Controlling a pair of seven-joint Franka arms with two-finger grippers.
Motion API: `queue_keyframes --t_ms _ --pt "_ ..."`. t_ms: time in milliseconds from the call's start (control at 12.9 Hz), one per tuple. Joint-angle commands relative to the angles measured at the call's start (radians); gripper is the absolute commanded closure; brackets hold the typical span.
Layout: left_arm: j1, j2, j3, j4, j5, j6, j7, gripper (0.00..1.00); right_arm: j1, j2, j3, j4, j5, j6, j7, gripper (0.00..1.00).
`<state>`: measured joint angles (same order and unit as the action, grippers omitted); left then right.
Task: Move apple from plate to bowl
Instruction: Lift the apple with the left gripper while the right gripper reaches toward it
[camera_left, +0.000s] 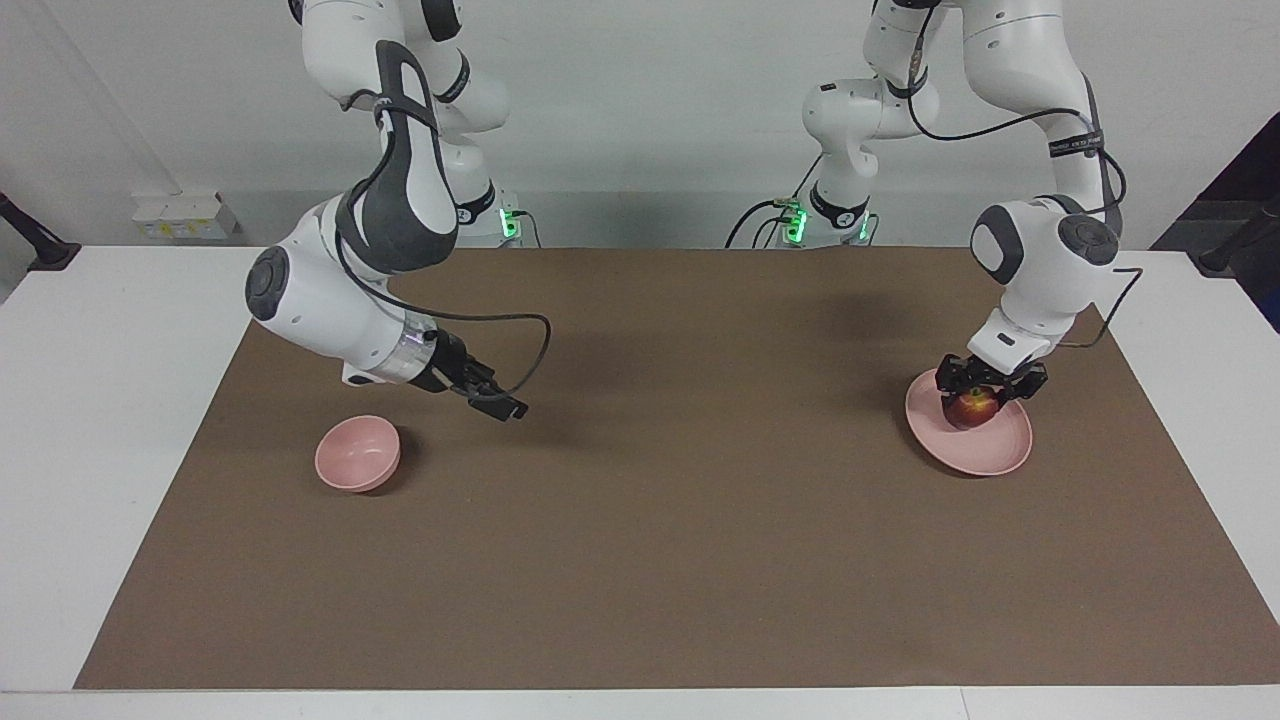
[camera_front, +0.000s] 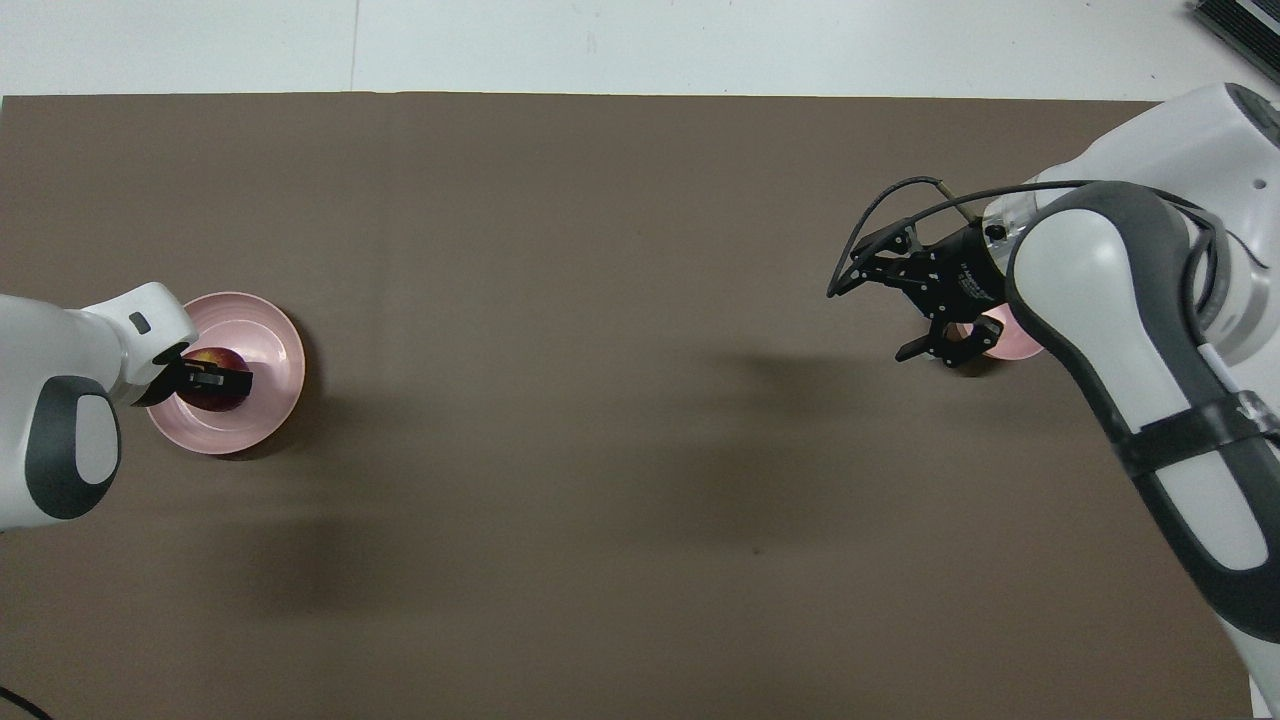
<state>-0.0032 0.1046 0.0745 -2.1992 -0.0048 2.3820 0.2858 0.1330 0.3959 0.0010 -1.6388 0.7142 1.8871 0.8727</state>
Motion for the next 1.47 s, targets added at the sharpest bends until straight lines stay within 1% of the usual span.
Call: queue_keyframes --t_ms 0,77,232,309,387,464,619,696,851,928,1083,1238,1392 --pt "-0.001 -0.066 -0.022 -0.005 -0.018 -0.027 -0.004 1.00 0.040 0.023 0.001 -0.003 0.120 0.073 0.124 0.00" --pt "-0.006 -0.086 -0.030 0.012 -0.061 -0.062 -0.004 1.00 0.062 0.030 0.002 -0.003 0.146 0.102 0.188 0.00" --pt "-0.004 -0.108 -0.071 0.068 -0.162 -0.151 -0.004 1.00 0.114 0.053 0.001 -0.009 0.270 0.168 0.235 0.00" --pt "-0.004 -0.117 -0.099 0.085 -0.190 -0.179 -0.014 1.00 0.129 0.054 0.001 -0.019 0.325 0.203 0.262 0.00" --pt "-0.006 -0.117 -0.113 0.087 -0.223 -0.179 -0.036 1.00 0.154 0.050 0.001 -0.027 0.391 0.230 0.272 0.00" --pt "-0.006 -0.115 -0.133 0.090 -0.301 -0.179 -0.037 1.00 0.167 0.046 0.001 -0.038 0.459 0.245 0.270 0.00" --pt "-0.006 -0.111 -0.174 0.104 -0.505 -0.179 -0.042 1.00 0.210 0.037 0.001 -0.052 0.571 0.282 0.263 0.00" --pt "-0.004 -0.109 -0.200 0.108 -0.574 -0.175 -0.059 1.00 0.239 0.034 0.002 -0.055 0.590 0.320 0.261 0.00" --pt "-0.006 -0.103 -0.235 0.114 -0.673 -0.172 -0.085 1.00 0.302 0.024 0.002 -0.071 0.614 0.404 0.255 0.00" --pt "-0.006 -0.102 -0.249 0.118 -0.754 -0.170 -0.085 1.00 0.313 0.012 0.002 -0.093 0.642 0.415 0.249 0.00" --pt "-0.006 -0.097 -0.274 0.121 -0.852 -0.167 -0.085 1.00 0.336 -0.009 0.002 -0.134 0.677 0.417 0.213 0.00" --pt "-0.004 -0.092 -0.309 0.128 -0.961 -0.143 -0.085 1.00 0.364 -0.026 0.002 -0.164 0.683 0.431 0.200 0.00" --pt "0.000 -0.060 -0.367 0.154 -0.986 -0.072 -0.109 1.00 0.378 -0.029 0.002 -0.165 0.686 0.437 0.198 0.00"
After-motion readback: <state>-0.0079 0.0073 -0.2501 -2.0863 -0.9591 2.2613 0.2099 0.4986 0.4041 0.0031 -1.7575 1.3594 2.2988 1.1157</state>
